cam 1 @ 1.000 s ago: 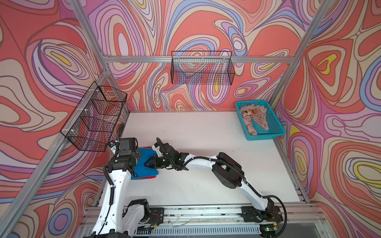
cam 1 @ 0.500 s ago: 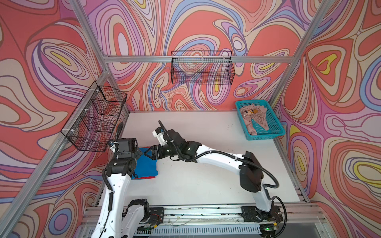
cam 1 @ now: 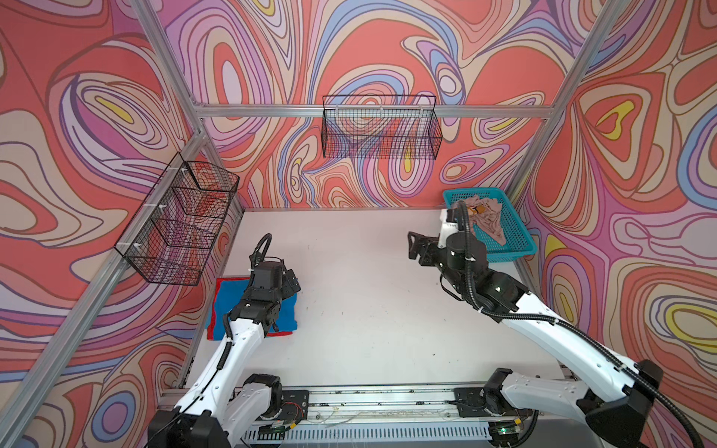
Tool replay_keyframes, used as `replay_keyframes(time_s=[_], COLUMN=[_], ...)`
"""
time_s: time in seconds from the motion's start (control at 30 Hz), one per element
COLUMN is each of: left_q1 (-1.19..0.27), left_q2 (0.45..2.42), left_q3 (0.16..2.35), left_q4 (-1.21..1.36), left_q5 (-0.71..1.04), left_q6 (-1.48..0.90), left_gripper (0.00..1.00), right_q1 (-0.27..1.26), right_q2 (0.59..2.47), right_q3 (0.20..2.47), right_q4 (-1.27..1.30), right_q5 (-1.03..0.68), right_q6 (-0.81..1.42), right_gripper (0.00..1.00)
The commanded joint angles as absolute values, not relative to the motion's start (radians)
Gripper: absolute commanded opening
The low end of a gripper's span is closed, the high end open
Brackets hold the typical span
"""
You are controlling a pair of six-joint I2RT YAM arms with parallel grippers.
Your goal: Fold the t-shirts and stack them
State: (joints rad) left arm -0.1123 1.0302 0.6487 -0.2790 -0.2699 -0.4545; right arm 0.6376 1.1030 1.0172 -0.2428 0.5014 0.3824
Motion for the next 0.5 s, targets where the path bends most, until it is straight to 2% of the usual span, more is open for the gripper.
replay_keyframes(time_s=[0.0, 0.07, 0.17, 0.23, 0.47], left_q1=[-0.118, -0.118, -0.123, -0.125, -0.122], left_q2=[1.115, 1.165, 1.24, 1.307, 1.414], left_q3=[0.605, 0.54, 0.419, 0.399, 0.346], left_q4=[-0.004, 0.198, 0.485, 0.556, 0.843], left_q5=[-0.329, -0.394, -0.334, -0.321, -0.425], left_q6=[-0.326, -0.267, -0.128, -0.112, -0.029], left_gripper=[1.0, 1.0, 1.0, 1.0, 1.0], right_q1=[0.503, 0.379, 0.245, 0.22, 0.201], right_q2=[1.079, 1.088, 1.145, 1.21, 1.368], right_q3=[0.781, 0.697, 0.598, 0.542, 0.4], right_q4=[-0.002, 0.102, 0.203, 0.304, 0.749], right_q5=[0.773, 0.75, 0.71, 0.77, 0.759], right_q6=[0.221, 0.257, 0.307, 0.277, 0.171], right_gripper=[0.98, 0.98, 0.98, 0.98, 0.98])
